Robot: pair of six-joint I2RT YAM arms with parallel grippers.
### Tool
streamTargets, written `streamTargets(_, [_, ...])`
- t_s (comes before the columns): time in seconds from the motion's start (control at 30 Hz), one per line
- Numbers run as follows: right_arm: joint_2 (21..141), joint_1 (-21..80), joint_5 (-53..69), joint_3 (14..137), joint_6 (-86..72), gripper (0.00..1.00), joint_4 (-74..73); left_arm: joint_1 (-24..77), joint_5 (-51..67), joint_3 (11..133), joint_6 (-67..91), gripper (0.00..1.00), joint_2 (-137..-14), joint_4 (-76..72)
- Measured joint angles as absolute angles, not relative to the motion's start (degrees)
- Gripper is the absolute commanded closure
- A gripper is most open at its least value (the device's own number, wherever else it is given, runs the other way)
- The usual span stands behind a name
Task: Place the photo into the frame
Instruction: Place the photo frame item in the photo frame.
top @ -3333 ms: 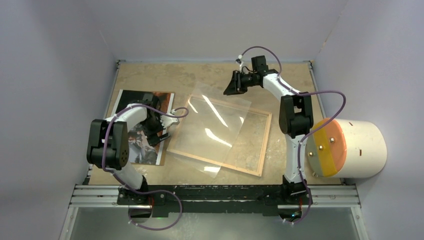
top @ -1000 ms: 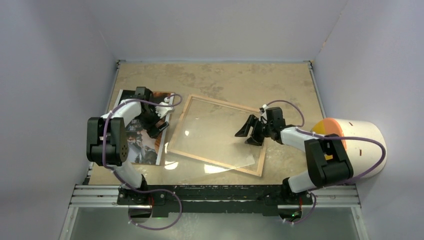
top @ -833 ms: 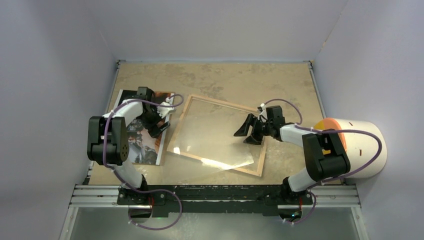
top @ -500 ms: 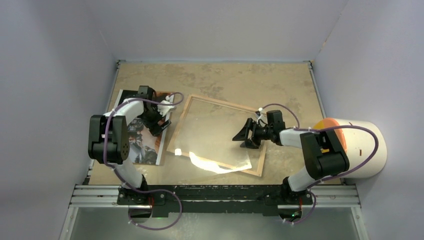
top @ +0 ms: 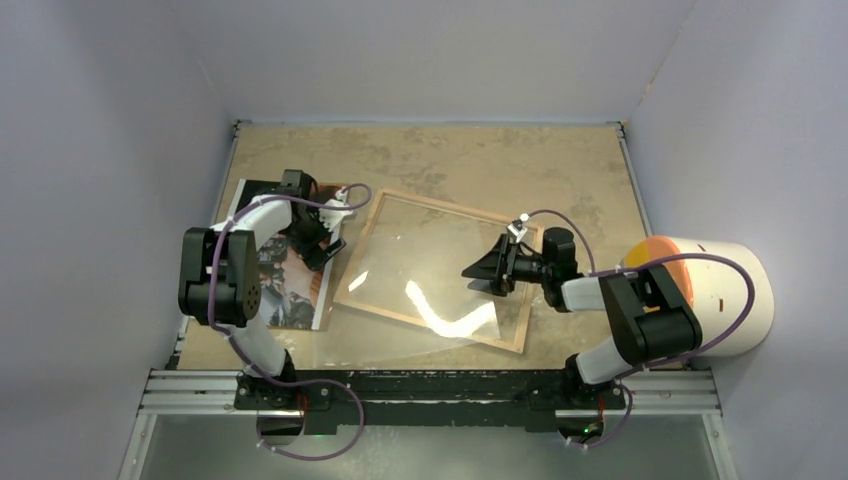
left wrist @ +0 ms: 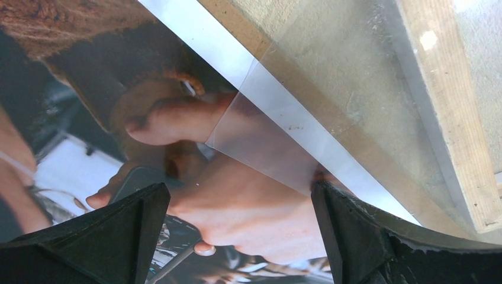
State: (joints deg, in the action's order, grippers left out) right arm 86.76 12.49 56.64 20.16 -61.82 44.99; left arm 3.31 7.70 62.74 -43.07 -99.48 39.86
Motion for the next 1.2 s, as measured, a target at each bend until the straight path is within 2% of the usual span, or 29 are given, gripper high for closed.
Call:
streamTargets(0.1, [86.98, 12.82, 58.19, 20.91, -61.98, 0.37, 46.24, 3.88, 7.14, 62.67, -43.09, 0.0, -99.48, 39.83])
streamTargets(0.23, [87.05, 14.52, 57.91, 26.52, -54.96, 0.5, 34.85, 4.49, 6.76, 62.67, -43.09, 0.0, -99.48, 39.88])
streamTargets(0.4, [87.07, 15.27, 57.52, 32.14, -47.79, 0.76, 24.53, 4.64, 6.7, 62.67, -43.11, 0.01, -99.48, 39.88])
streamTargets(0.53, [87.99, 15.81, 57.52, 34.39, -43.7, 0.73, 18.87, 4.64, 6.74, 62.67, -43.27, 0.01, -99.48, 39.9])
streamTargets(0.57, [88.62, 16.21, 57.54, 34.94, -42.81, 0.77, 17.76, 4.64, 6.74, 62.67, -43.35, 0.01, -99.48, 39.92])
streamTargets(0.63, [89.32, 17.21, 57.58, 35.48, -41.36, 1.0, 16.12, 4.64, 6.74, 62.67, -43.66, 0.0, -99.48, 39.92])
streamTargets(0.9, [86.04, 18.85, 55.11, 35.57, -40.07, 1.0, 12.58, 4.62, 7.03, 65.63, -43.83, 0.0, -99.48, 42.33])
streamTargets(1.07, [74.46, 18.02, 49.12, 34.87, -41.98, 1.0, 12.34, 3.51, 8.86, 75.66, -42.04, 0.0, -99.48, 44.47])
streamTargets(1.2, [65.76, 12.91, 45.89, 31.75, -44.29, 1.0, 11.7, 2.07, 10.26, 81.49, -40.45, 0.0, -99.48, 44.14])
